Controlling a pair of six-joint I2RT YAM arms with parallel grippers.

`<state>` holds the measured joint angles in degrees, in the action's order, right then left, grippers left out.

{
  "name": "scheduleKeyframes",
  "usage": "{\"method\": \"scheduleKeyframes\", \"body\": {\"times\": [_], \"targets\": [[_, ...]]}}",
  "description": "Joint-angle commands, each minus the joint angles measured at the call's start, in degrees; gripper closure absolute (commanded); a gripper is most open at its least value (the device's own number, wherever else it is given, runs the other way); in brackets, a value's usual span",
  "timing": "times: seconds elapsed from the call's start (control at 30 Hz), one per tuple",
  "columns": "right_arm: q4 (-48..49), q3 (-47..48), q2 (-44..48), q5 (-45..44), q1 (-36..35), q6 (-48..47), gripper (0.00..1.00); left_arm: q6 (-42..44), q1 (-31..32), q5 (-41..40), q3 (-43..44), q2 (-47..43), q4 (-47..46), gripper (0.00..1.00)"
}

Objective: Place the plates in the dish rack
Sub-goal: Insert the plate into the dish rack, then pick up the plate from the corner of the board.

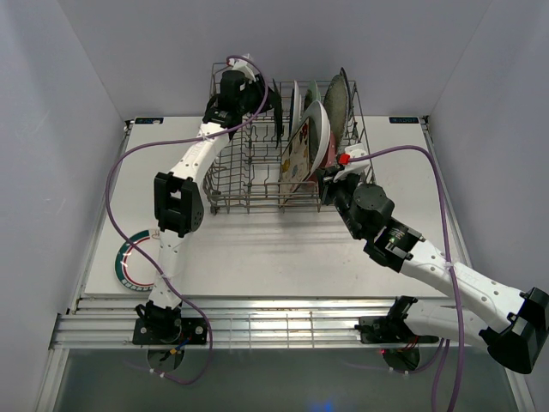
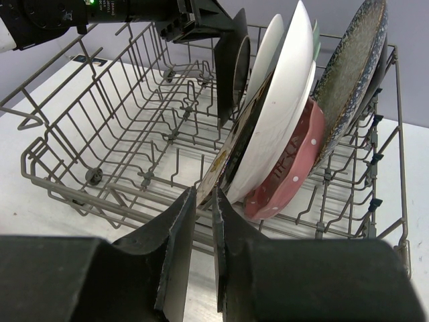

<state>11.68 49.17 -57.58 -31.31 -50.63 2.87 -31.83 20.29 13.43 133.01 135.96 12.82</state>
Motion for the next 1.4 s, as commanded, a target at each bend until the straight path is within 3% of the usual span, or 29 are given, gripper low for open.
{"method": "scheduleKeyframes", "body": {"times": [0.0,0.33,0.37,0.4,0.63,0.77,1.07,1.37], "targets": [[2.03,0.23,0.19,-0.15,0.27,0.55,0.78,-0.60,0.36,2.65,1.46,-5.71,-2.36,0.56],[1.94,0.14,0.54,-0.07,0.27,0.55,0.78,-0.51,0.27,3.71,1.99,-5.71,-3.33,0.54],[1.94,0.14,0.63,0.02,0.27,0.55,0.78,-0.42,0.27,3.71,1.99,-5.79,-3.33,0.53],[1.94,0.14,0.45,-0.07,0.27,0.55,0.78,0.27,0.27,3.88,1.90,-6.23,-3.50,0.46],[1.77,0.14,0.37,-0.15,0.36,0.55,0.78,2.39,-0.08,4.41,1.29,-9.22,-3.24,0.37],[1.77,0.14,0.37,0.11,0.36,0.64,0.78,4.67,-0.34,5.11,-2.48,-12.99,-4.55,0.31],[1.50,0.49,0.01,0.28,0.36,0.73,0.78,8.62,-1.49,10.30,-6.53,-20.55,-4.82,0.02],[1.33,0.14,0.01,0.02,0.36,0.82,0.77,18.73,-2.01,5.29,-22.96,-34.86,-8.68,0.02]]}}
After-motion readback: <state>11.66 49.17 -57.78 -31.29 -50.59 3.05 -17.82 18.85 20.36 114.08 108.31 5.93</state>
